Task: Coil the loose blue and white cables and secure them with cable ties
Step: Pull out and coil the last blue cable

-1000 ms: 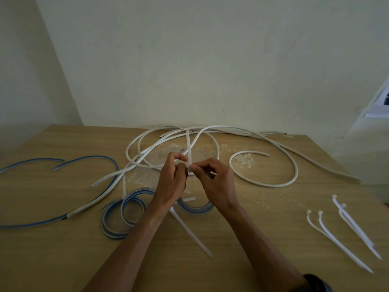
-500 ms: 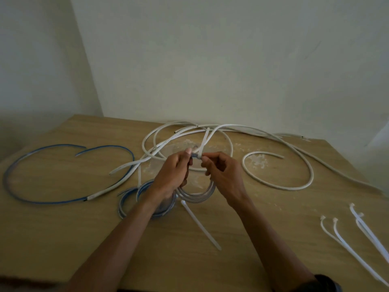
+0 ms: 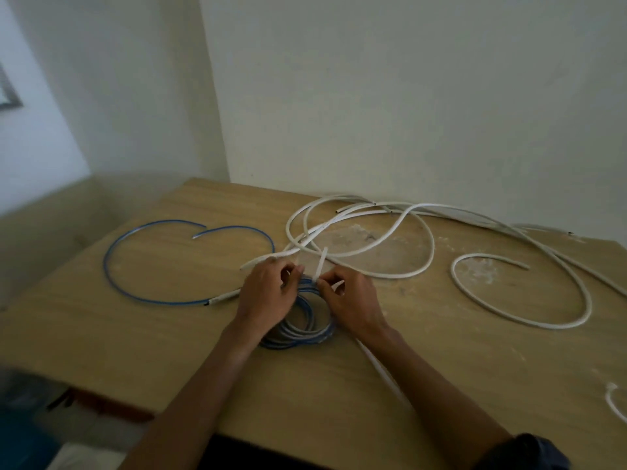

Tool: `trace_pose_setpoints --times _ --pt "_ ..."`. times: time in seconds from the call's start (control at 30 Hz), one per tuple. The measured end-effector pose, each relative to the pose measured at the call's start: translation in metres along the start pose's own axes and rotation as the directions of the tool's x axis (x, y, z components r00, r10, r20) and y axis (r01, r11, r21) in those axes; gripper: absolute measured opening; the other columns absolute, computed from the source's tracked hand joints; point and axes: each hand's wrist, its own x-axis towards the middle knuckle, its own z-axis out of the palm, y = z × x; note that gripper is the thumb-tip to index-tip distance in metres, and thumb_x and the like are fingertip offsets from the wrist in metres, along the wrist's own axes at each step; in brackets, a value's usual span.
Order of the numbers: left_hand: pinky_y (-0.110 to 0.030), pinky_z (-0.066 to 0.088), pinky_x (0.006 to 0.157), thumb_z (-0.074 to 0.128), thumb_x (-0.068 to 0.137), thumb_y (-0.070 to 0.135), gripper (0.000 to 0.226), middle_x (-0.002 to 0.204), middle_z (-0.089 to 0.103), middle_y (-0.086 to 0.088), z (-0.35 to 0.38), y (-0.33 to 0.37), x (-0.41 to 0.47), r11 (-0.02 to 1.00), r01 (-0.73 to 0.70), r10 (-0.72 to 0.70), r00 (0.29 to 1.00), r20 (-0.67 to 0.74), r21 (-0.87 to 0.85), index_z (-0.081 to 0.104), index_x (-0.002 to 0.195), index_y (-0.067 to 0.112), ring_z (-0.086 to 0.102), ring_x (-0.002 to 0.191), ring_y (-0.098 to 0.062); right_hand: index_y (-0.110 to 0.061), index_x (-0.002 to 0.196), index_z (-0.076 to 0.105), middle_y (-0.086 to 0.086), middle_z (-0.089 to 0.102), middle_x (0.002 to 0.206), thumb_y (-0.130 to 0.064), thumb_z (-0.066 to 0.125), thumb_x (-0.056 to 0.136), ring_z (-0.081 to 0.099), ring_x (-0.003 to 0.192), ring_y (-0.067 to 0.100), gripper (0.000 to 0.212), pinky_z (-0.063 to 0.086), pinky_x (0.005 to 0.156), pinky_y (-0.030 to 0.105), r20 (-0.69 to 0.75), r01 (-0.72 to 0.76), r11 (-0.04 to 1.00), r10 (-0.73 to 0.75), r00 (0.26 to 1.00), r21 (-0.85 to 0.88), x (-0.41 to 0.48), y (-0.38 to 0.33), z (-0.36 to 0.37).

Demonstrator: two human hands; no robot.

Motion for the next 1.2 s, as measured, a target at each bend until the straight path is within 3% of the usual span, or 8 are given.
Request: trace_pose_setpoints --times 0.1,0.17,0.33,0.6,0.77,0.97,1.1,1.2 --pt "-0.031 0.047 0.072 0.045 0.106 0.026 0.028 0.094 0.068 -0.001 -0.014 -0.014 0.006 0.980 0.118 -0.134 0.986 -0.097 -0.157 0.071 0.099 0.018 0.064 0.085 -0.019 -0.025 0.088 0.073 -0.014 0.069 0.080 -0.035 0.069 0.094 0.059 0.063 -0.002 0.013 0.039 0.058 0.012 0.024 -0.006 1.000 0.006 1.000 -0.017 0.004 -0.002 0.008" --pt "-0.033 0.046 0.078 0.050 0.102 0.016 0.022 0.103 0.066 -0.006 -0.027 -0.036 0.013 0.986 0.145 -0.156 0.976 -0.153 -0.081 0.072 0.105 0.016 0.062 0.095 -0.025 -0.025 0.091 0.074 -0.015 0.069 0.081 -0.038 0.066 0.096 0.061 0.066 -0.003 0.016 0.040 0.060 0.012 0.013 -0.011 1.000 0.011 1.000 0.007 0.004 -0.003 0.006" --pt "-0.043 0.047 0.098 0.064 0.096 0.037 0.042 0.129 0.058 -0.008 -0.055 -0.070 0.035 0.934 0.273 -0.306 0.944 0.123 0.229 0.063 0.133 0.016 0.054 0.120 -0.032 -0.024 0.097 0.071 -0.013 0.069 0.082 -0.041 0.056 0.101 0.063 0.072 0.000 0.023 0.042 0.059 0.010 -0.094 -0.037 0.991 0.050 0.994 0.131 0.008 0.003 -0.016" --pt "-0.033 0.052 0.086 0.079 0.085 0.041 0.018 0.101 0.069 0.006 -0.081 -0.068 0.026 0.915 0.363 -0.402 0.795 0.454 0.175 0.073 0.092 0.026 0.063 0.098 -0.015 -0.022 0.091 0.072 -0.007 0.072 0.079 -0.046 0.051 0.101 0.064 0.066 0.007 0.033 0.046 0.057 0.015 -0.086 -0.030 0.987 0.044 0.995 0.157 0.004 0.009 -0.016" --pt "-0.033 0.052 0.088 0.081 0.084 0.036 0.013 0.093 0.068 0.006 -0.077 -0.068 0.020 0.908 0.385 -0.419 0.815 0.401 0.166 0.072 0.084 0.027 0.063 0.096 -0.015 -0.025 0.090 0.071 -0.010 0.071 0.079 -0.049 0.052 0.099 0.064 0.067 0.002 0.031 0.047 0.058 0.021 -0.060 -0.033 0.992 0.040 0.997 0.119 0.002 0.009 -0.018" --pt "-0.030 0.050 0.077 0.084 0.081 0.034 0.018 0.087 0.066 0.007 -0.081 -0.079 0.020 0.899 0.430 -0.435 0.856 0.281 0.081 0.069 0.086 0.025 0.063 0.089 -0.015 -0.025 0.101 0.071 -0.011 0.070 0.082 -0.054 0.070 0.088 0.066 0.069 0.000 0.032 0.055 0.064 0.019 0.248 -0.042 0.999 0.042 0.968 -0.005 -0.004 0.001 -0.016" --pt "-0.028 0.044 0.070 0.081 0.084 0.028 0.014 0.083 0.066 0.007 -0.084 -0.088 0.018 0.907 0.412 -0.420 0.894 0.158 0.084 0.069 0.086 0.022 0.065 0.087 -0.018 -0.011 0.102 0.074 -0.002 0.073 0.078 -0.026 0.074 0.092 0.069 0.063 0.006 0.018 0.060 0.059 0.023 0.213 -0.102 0.986 0.072 0.974 0.132 -0.001 -0.005 -0.008" --pt "-0.034 0.049 0.077 0.079 0.085 0.024 0.011 0.090 0.073 -0.003 -0.096 -0.098 0.023 0.910 0.391 -0.388 0.920 -0.051 0.136 0.070 0.088 0.018 0.068 0.090 -0.026 -0.013 0.096 0.074 -0.001 0.073 0.076 -0.031 0.072 0.094 0.069 0.062 0.009 0.018 0.056 0.055 0.020 0.185 -0.108 0.969 0.067 0.980 0.223 0.000 -0.014 -0.004"
